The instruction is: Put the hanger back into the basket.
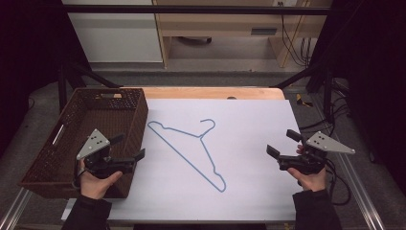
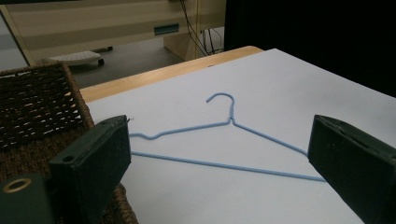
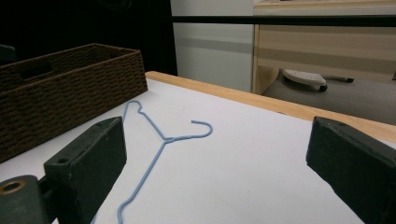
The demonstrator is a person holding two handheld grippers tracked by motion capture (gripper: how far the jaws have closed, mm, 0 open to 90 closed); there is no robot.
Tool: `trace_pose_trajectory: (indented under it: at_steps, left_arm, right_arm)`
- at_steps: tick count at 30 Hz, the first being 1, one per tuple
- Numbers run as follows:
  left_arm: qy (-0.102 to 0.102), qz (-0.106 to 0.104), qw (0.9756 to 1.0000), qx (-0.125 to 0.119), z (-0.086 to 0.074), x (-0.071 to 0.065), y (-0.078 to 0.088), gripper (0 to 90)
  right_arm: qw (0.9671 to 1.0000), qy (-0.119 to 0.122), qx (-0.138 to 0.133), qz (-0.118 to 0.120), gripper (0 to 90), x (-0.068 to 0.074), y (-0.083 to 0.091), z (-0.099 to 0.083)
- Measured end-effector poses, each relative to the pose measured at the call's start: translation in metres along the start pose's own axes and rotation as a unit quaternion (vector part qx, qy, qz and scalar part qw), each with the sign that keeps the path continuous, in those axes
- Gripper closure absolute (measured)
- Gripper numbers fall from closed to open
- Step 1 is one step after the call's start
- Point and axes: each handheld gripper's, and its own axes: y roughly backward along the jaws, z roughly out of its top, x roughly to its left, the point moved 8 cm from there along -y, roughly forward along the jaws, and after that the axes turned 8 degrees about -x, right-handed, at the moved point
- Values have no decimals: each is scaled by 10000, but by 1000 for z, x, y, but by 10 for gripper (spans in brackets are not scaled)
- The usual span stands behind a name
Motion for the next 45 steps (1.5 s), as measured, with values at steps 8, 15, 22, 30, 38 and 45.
trace_pose_trajectory:
  at_steps: [8,15,22,30,38,45]
  left_arm:
    - [-3,45,10000,9,-1,0,-1,61]
    - [-61,11,10000,14,0,-4,-2,66]
    - [-87,-50,9999,39,0,-9,-4,67]
    - [-103,-91,9999,47,0,-11,-5,68]
    - [-144,-104,9998,88,-2,-13,-7,69]
    - [-170,-122,9997,135,-4,-14,-9,69]
  right_arm:
    - [9997,95,208,-110,83,3,-5,-5]
    - [9987,121,484,-114,104,20,-22,-9]
    - [9969,210,752,46,129,42,-45,-10]
    - [9916,339,1243,83,173,65,-92,-23]
    - [9855,381,1651,136,191,78,-127,-38]
    - [9785,476,2006,113,240,84,-153,-58]
